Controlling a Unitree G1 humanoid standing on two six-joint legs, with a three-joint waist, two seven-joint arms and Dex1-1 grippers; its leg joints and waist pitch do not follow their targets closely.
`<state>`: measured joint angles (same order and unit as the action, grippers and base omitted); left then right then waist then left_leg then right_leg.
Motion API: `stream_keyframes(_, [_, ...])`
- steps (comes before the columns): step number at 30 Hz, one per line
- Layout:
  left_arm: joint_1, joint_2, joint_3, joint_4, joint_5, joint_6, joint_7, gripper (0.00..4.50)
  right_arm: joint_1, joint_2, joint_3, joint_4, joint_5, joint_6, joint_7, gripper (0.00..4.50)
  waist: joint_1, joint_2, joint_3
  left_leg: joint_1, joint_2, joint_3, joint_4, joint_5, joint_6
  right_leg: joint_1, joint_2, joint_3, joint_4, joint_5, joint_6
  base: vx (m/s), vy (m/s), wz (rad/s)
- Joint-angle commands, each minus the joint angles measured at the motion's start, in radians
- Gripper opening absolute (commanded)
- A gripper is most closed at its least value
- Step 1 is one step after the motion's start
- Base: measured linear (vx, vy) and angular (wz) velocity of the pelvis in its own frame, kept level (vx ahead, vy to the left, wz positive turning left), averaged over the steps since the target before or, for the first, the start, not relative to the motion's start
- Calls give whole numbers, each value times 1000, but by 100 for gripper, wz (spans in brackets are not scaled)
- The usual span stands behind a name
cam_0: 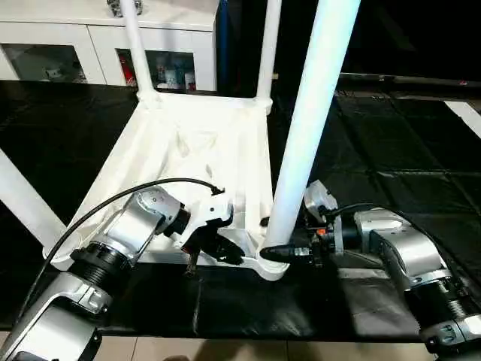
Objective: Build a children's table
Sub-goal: Rotate leg to tighten
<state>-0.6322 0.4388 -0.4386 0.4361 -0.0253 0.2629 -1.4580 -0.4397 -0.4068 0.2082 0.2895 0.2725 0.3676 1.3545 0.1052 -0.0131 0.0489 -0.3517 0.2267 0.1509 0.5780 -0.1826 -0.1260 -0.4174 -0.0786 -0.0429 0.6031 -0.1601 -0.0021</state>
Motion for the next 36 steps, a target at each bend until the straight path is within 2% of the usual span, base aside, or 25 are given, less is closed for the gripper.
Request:
stream_keyframes(1, [-6,-12,-21,-37,-21,-17,-49,0,-17,-14,6,6,13,9,14,284,-4,4,-69,-1,-10,27,-61,-179,37,66,-31,23,-56,-157,-240,0,0,0])
stream_keyframes(8, [-8,-27,-9,-27,-21,-3,-25,0,-8,-1,-5,-5,37,28,8,235,-3,7,-67,-1,-10,26,-62,-192,30,64,-31,23,-59,-181,-235,0,0,0])
stream_keyframes(10, [-17,-64,19,-7,-24,41,51,0,15,35,-13,-23,28,40,-68,223,-4,8,-67,0,-11,27,-61,-193,25,62,-31,24,-58,-180,-235,0,0,0])
stream_keyframes(12, [-26,-94,40,9,-25,71,115,0,26,69,-21,-20,9,44,-145,221,-4,5,-65,-1,-13,25,-63,-209,15,64,-32,24,-63,-228,-219,0,0,0])
stream_keyframes(13, [-30,-111,48,15,-25,85,144,0,25,92,-27,-7,-6,41,-197,215,-5,3,-60,0,-15,25,-66,-236,6,60,-32,22,-72,-303,-197,0,0,0])
stream_keyframes(14, [-36,-137,61,24,-24,105,191,0,19,124,-35,17,-32,43,-282,215,-8,5,-59,1,-18,23,-67,-254,-1,59,-33,21,-77,-374,-171,0,0,0])
stream_keyframes(15, [-39,-157,71,29,-25,121,224,0,13,149,-43,34,-49,47,-346,212,-12,3,-58,0,-18,24,-66,-257,-4,57,-32,22,-81,-394,-161,0,0,0])
stream_keyframes(16, [-53,-227,110,55,-23,161,354,0,-5,215,-61,78,-102,61,-523,210,-18,3,-57,-1,-19,22,-68,-256,-17,55,-32,21,-81,-416,-149,0,0,0])
stream_keyframes(17, [-57,-245,121,64,-22,168,390,0,-8,228,-63,85,-114,61,-560,207,-29,2,-56,-8,-23,19,-68,-256,-30,60,-32,16,-82,-454,-129,0,0,0])
stream_keyframes(18, [-63,-270,134,75,-22,180,431,0,-15,253,-73,99,-126,67,-624,207,-33,-1,-56,-12,-26,17,-69,-254,-33,64,-32,14,-85,-481,-112,0,0,0])
stream_keyframes(19, [-65,-280,137,79,-23,187,443,0,-18,267,-80,107,-130,72,-656,203,-41,1,-57,-12,-28,16,-67,-259,-30,60,-32,13,-91,-510,-92,0,0,0])
stream_keyframes(21, [-75,-311,156,96,-23,197,499,0,-26,297,-90,122,-141,80,-724,202,-59,1,-57,-14,-33,14,-64,-278,-8,56,-29,9,-101,-532,-76,0,0,0])
stream_keyframes(24, [-97,-366,199,132,-30,207,597,0,-46,350,-98,151,-166,74,-826,202,-66,0,-60,-12,-33,15,-61,-274,6,53,-25,10,-101,-507,-88,0,0,0])
stream_keyframes(25, [-102,-375,207,139,-31,206,616,0,-53,363,-105,159,-168,71,-849,202,-68,3,-58,-11,-33,17,-61,-277,10,48,-24,12,-101,-492,-98,0,0,0])
stream_keyframes(26, [-113,-393,223,152,-32,195,649,0,-75,397,-117,184,-164,42,-880,202,-69,2,-60,-11,-33,16,-62,-285,11,50,-23,10,-99,-487,-103,0,0,0])
stream_keyframes(28, [-114,-395,228,144,-25,194,643,0,-83,411,-121,189,-170,23,-876,266,-70,2,-60,-11,-29,13,-65,-292,15,50,-24,11,-96,-458,-112,0,0,0])
stream_keyframes(30, [-106,-382,221,129,-19,195,624,0,-76,407,-123,175,-162,21,-861,266,-70,1,-61,-12,-26,15,-66,-283,21,52,-24,14,-92,-404,-130,0,0,0])
stream_keyframes(33, [-87,-347,204,107,-15,188,572,0,-54,378,-122,135,-138,19,-799,307,-64,1,-65,-12,-23,16,-66,-249,28,58,-26,18,-82,-320,-159,0,0,0])
stream_keyframes(34, [-81,-332,198,103,-12,182,554,0,-45,358,-117,118,-131,24,-767,313,-62,1,-67,-13,-24,18,-64,-213,38,63,-25,19,-77,-247,-182,0,0,0])
stream_keyframes(36, [-70,-296,178,94,-8,161,503,0,-28,316,-108,90,-118,21,-693,327,-59,3,-67,-12,-23,19,-63,-198,47,65,-25,20,-73,-215,-193,0,0,0])
